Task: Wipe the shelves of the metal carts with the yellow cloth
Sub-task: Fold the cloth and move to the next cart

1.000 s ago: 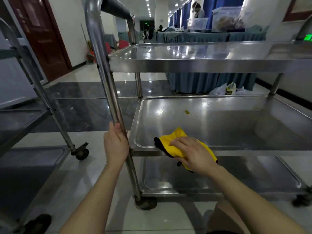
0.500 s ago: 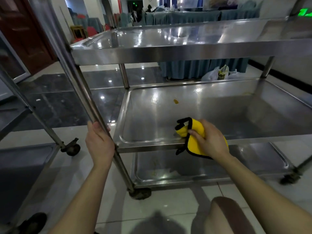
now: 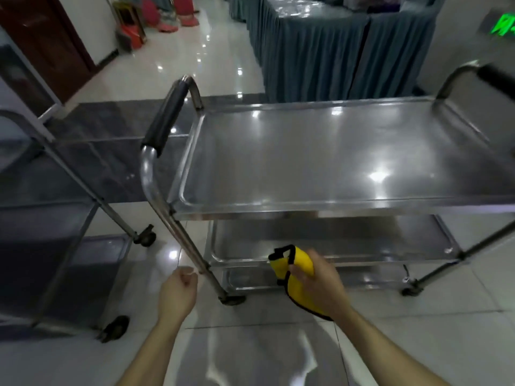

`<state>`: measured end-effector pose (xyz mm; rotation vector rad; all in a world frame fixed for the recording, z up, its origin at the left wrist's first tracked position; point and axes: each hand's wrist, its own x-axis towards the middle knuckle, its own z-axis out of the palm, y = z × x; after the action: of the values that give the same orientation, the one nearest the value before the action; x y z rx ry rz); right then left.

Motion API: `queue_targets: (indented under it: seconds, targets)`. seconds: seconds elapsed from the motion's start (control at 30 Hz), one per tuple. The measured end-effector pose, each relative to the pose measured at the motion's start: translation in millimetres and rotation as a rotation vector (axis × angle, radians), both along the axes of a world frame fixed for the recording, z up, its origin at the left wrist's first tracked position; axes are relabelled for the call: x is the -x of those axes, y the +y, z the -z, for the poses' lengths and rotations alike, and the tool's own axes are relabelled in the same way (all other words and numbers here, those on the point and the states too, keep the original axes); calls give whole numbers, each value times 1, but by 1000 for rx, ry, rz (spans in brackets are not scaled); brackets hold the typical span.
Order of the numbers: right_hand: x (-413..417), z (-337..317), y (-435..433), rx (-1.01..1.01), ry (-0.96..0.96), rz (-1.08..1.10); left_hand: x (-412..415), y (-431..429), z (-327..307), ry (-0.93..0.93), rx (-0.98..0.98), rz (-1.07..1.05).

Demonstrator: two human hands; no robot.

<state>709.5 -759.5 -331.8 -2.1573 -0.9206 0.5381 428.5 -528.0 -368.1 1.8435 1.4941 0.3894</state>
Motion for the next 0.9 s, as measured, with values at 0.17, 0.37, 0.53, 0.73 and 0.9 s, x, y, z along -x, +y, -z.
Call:
queue_targets:
  seconds: [0.17, 0.37, 0.53, 0.73, 0.9]
  targets:
    - [29, -123, -61, 12, 95, -131, 6, -74, -139, 21, 225, 139]
    - [32, -226, -126, -95, 30, -248, -43, -153, -269, 59, 351, 292]
    - [29, -244, -219, -124, -210, -304, -106, -252, -311, 72, 537, 386]
    - [21, -254, -370, -85, -424, -287, -142, -404, -318, -113, 683, 456]
    - [-9, -267, -472, 20, -584, -294, -191, -511, -338, -254, 818, 355]
